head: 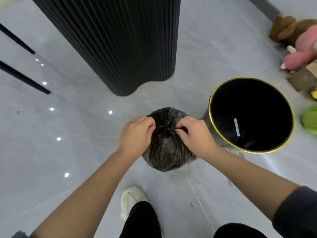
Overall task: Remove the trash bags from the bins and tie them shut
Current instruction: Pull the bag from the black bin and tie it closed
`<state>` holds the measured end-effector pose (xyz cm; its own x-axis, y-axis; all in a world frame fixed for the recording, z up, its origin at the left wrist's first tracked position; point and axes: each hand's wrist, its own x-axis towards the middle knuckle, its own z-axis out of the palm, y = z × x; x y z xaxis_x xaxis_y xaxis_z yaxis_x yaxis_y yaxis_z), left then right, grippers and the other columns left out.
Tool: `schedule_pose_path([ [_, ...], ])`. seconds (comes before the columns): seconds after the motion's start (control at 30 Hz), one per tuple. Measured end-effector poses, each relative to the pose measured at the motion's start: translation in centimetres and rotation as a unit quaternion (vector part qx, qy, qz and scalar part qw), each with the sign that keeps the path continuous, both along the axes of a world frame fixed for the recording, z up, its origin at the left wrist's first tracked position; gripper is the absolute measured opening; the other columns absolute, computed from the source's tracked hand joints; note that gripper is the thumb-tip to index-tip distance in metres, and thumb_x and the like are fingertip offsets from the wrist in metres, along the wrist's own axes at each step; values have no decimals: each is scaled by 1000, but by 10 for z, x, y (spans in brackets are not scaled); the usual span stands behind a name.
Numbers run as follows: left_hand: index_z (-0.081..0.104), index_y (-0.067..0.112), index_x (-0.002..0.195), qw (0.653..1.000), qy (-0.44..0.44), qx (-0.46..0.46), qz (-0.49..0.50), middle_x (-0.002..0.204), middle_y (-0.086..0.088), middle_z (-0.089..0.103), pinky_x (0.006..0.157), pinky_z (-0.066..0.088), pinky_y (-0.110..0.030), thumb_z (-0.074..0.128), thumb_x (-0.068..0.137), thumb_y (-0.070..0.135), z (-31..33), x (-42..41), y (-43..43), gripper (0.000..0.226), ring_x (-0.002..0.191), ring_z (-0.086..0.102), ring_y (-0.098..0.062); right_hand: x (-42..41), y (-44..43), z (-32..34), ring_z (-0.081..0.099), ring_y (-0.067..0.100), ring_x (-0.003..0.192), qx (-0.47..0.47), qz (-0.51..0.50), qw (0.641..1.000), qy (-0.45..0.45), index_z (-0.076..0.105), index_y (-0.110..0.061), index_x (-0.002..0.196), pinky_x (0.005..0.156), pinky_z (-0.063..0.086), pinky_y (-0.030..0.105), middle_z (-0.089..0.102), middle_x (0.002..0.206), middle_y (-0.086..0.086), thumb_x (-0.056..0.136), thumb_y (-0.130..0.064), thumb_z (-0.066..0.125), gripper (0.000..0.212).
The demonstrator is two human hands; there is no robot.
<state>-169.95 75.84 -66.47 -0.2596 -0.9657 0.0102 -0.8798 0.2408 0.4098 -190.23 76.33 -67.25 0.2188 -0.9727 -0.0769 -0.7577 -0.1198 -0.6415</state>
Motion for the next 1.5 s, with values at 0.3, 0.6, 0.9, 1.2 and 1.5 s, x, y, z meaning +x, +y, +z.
schedule_pose_path([
  [0.3,57,13,83,985,100,37,136,76,6,56,63,35,-13,56,89,10,214,33,54,7,67,49,-9,42,22,214,60,22,85,30,70,996,-36,63,-14,83,78,48,40,63,85,0,83,-16,66,4],
  [0.6,60,11,88,966,131,23,224,83,3,60,68,35,-12,55,90,7,407,98,114,6,73,51,-9,116,52,413,55,21,84,44,148,988,1,60,-16,81,73,45,38,58,82,-2,84,-20,64,7],
  [0.9,56,15,86,942,169,46,285,83,5,56,64,33,-14,50,91,10,476,252,148,9,75,49,-9,286,79,488,54,16,79,79,142,986,33,61,-16,82,73,45,31,56,83,-5,86,-18,64,5],
  [1.2,57,16,84,918,172,27,356,83,5,56,65,37,-11,51,91,12,517,398,133,10,76,50,-6,446,43,524,53,13,79,94,148,984,-17,58,-22,81,70,39,21,58,85,-5,86,-17,63,9],
  [1.5,56,19,83,902,172,9,396,83,6,58,68,36,-12,53,90,11,530,524,16,11,80,52,-9,577,-78,534,54,11,81,74,167,981,-61,62,-15,82,73,39,23,62,86,-2,86,-16,63,5],
])
